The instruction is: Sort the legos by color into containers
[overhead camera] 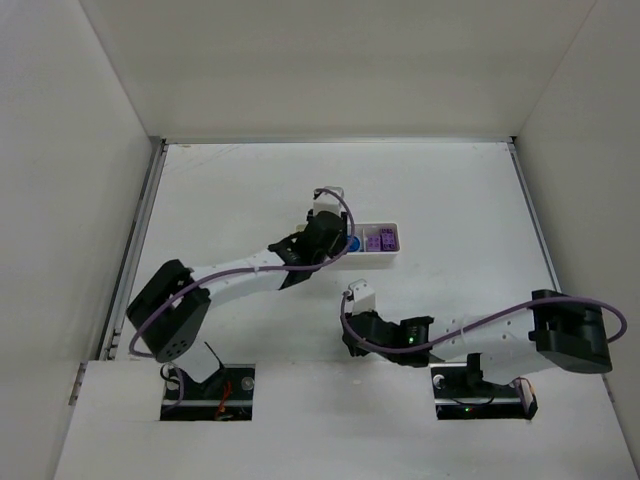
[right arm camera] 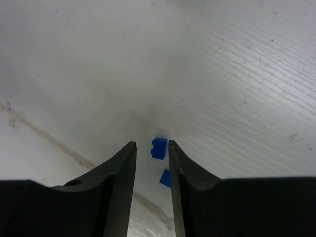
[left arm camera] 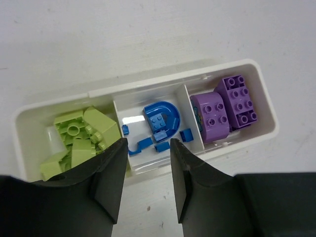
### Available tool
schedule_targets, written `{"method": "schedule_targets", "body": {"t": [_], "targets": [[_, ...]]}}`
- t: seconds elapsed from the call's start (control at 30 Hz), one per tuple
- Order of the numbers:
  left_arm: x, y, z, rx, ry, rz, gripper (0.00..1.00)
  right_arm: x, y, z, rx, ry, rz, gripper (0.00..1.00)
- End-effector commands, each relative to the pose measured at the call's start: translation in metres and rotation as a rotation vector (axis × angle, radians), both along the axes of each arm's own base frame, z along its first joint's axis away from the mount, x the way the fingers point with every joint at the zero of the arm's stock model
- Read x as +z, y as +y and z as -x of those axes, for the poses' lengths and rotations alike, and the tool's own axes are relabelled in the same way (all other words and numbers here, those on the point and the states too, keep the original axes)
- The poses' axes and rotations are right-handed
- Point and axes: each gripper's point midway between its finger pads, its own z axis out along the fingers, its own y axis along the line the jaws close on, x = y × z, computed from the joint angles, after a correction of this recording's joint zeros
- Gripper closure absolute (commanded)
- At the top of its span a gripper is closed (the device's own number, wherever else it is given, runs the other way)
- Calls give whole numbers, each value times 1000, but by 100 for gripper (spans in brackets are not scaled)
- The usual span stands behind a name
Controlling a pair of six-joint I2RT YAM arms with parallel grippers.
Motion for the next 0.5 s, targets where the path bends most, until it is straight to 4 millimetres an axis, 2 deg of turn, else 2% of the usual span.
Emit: {"method": "schedule_targets", "body": {"t": [0.0, 0.27, 0.37, 0.47], "targets": [[30, 23, 9, 50, -53, 73, 63, 10, 17, -2, 18, -24, -18, 63], [48, 82, 47, 130, -90, 110, 63, -10, 9, -1, 12, -36, 103, 77], [47, 92, 63, 122, -82, 116, 63, -12, 10, -2, -5, -38, 110, 83], [40, 99, 79, 110, -67, 127, 62, -4, 15, -5, -5, -54, 85, 84]]}}
